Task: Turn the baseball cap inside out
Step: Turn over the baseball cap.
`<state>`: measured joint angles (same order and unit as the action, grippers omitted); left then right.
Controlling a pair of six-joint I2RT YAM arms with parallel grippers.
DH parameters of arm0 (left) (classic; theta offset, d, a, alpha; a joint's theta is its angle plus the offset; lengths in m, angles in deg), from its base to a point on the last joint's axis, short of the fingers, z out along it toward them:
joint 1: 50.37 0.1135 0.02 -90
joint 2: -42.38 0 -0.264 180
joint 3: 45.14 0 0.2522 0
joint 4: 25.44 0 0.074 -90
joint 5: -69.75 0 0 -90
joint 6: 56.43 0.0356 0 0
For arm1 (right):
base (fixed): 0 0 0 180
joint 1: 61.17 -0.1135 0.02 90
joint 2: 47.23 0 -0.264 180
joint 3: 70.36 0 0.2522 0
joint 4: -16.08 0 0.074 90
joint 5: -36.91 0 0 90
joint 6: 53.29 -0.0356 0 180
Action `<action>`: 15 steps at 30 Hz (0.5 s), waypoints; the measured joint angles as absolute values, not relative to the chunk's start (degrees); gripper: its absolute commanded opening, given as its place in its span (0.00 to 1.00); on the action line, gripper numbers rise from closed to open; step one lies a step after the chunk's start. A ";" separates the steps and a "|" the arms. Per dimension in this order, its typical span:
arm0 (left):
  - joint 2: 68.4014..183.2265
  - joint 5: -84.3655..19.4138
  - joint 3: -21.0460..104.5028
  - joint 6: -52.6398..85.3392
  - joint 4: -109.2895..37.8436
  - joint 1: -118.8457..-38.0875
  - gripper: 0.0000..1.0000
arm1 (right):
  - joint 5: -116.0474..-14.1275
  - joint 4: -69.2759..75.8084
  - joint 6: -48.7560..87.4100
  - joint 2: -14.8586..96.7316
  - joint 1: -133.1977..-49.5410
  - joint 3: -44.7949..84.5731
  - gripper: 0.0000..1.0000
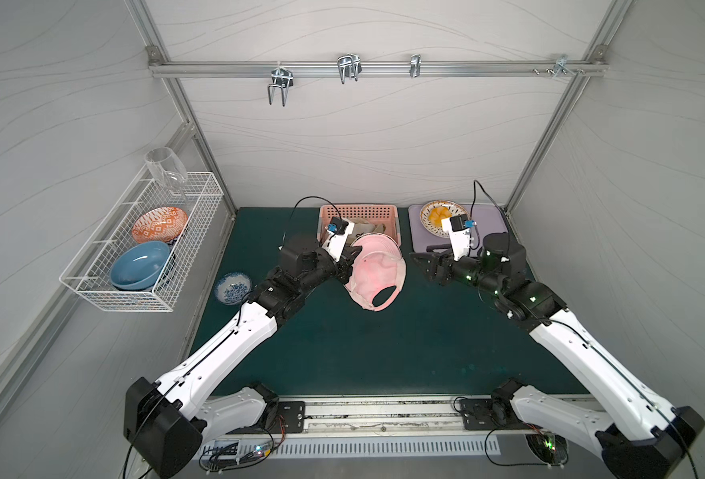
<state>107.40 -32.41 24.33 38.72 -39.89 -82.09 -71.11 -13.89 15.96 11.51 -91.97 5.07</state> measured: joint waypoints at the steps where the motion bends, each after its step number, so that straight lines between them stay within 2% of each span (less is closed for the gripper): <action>1: 107.40 -32.32 23.61 41.78 -38.60 -82.09 0.00 | -73.99 -14.46 13.40 12.06 -90.36 5.57 0.71; 8: 107.40 -33.00 20.00 57.40 -30.32 -82.09 0.00 | -89.88 -11.03 -7.45 14.68 -83.78 4.28 0.74; 15: 107.25 -35.08 18.12 67.39 -24.27 -83.62 0.00 | -96.20 -0.49 -25.44 19.10 -83.36 0.37 0.73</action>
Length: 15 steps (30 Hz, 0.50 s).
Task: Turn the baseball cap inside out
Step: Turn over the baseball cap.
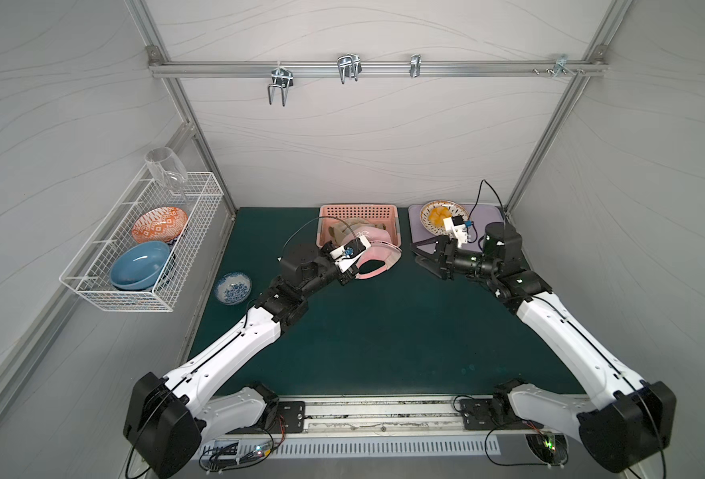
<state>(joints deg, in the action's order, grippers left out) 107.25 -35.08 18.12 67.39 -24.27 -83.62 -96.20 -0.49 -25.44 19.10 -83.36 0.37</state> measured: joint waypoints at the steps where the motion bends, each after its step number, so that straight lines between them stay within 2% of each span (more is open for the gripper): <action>1: 107.25 -35.03 17.68 68.57 -23.41 -84.13 0.00 | -96.51 0.23 -27.23 19.67 -83.36 0.19 0.73; 15: 107.40 -29.79 14.73 79.09 -14.95 -89.61 0.00 | -96.09 10.85 -40.50 21.59 -84.17 -2.41 0.71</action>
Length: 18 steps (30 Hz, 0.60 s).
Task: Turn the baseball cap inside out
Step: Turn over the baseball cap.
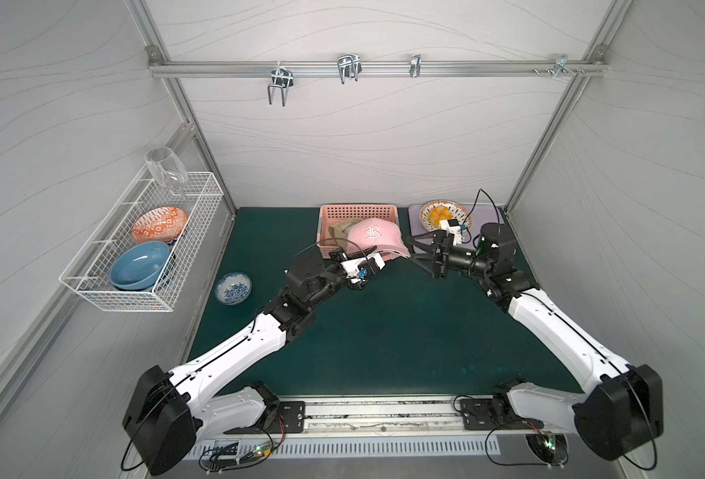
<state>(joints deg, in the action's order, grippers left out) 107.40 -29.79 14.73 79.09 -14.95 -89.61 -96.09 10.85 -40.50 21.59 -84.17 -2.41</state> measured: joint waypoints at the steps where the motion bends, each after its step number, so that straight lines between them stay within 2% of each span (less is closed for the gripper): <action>1: 107.49 -29.07 14.69 79.68 -14.71 -89.92 0.00 | -95.83 11.16 -40.91 21.74 -84.32 -2.54 0.72; 12: 109.28 -24.67 14.64 83.04 -10.17 -92.13 0.00 | -95.31 13.04 -42.95 22.55 -86.18 -3.74 0.71; 18: 108.71 -26.25 12.65 84.05 -9.25 -92.61 0.00 | -94.67 14.46 -43.36 23.25 -86.36 -3.81 0.57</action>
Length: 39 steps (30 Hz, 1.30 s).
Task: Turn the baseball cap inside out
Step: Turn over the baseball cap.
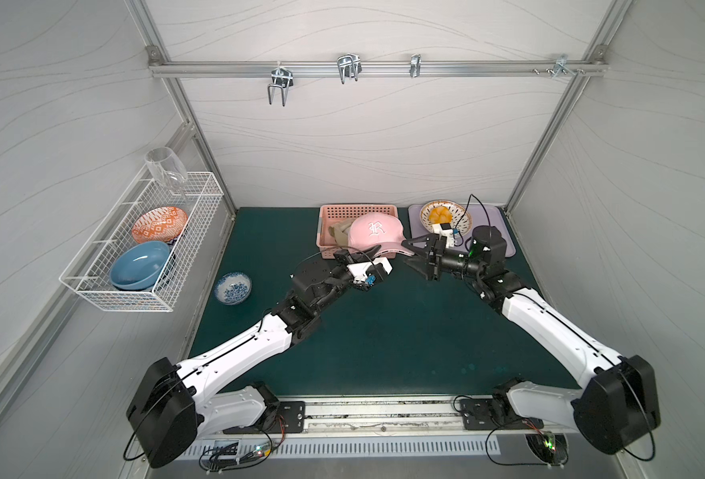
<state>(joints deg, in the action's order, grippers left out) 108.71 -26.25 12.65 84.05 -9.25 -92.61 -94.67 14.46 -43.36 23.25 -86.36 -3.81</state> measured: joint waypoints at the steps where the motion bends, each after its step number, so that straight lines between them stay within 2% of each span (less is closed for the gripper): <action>1: 108.58 -26.38 12.22 84.16 -9.21 -92.76 0.00 | -94.30 14.48 -43.25 23.34 -86.47 -3.85 0.54; 10: 107.75 -27.27 10.71 85.05 -8.90 -92.87 0.00 | -91.63 14.43 -43.21 23.42 -86.95 -4.07 0.19; 11: 107.55 -27.56 10.45 85.27 -9.27 -92.89 0.03 | -91.44 14.39 -43.38 23.42 -86.95 -4.07 0.17; 13: 106.74 -28.21 9.90 85.67 -10.28 -92.91 0.14 | -91.22 14.30 -43.78 23.36 -86.97 -4.09 0.10; 14: 106.13 -28.54 9.81 85.95 -10.98 -92.91 0.26 | -91.31 14.17 -43.80 23.27 -86.99 -4.20 0.07; 16: 104.32 -30.71 9.70 85.73 -13.58 -92.98 0.57 | -91.41 14.30 -43.62 23.05 -87.21 -4.40 0.01; 17: 103.05 -32.08 9.57 85.67 -15.46 -93.24 0.66 | -91.41 14.33 -43.32 22.90 -87.38 -4.40 0.00; 18: 101.65 -33.70 9.51 85.64 -17.18 -93.41 0.70 | -91.35 14.24 -42.84 22.70 -87.41 -4.40 0.00; 24: 91.05 -39.95 9.51 81.27 -25.38 -93.68 0.83 | -90.61 11.35 -39.12 22.35 -86.12 -4.92 0.00; 28: 84.67 -39.51 9.42 74.54 -26.67 -93.68 0.92 | -91.52 8.05 -35.08 22.48 -85.44 -4.46 0.00; 31: 82.15 -33.66 9.49 67.66 -26.34 -93.72 0.93 | -93.38 6.59 -31.56 23.58 -85.46 -3.04 0.00; 35: 82.98 -18.01 14.58 57.03 -30.28 -93.74 0.92 | -96.11 6.61 -26.60 26.55 -87.32 -0.44 0.00; 39: 84.89 -3.06 21.35 48.55 -35.48 -93.72 0.92 | -98.98 6.76 -21.68 31.18 -92.72 4.13 0.00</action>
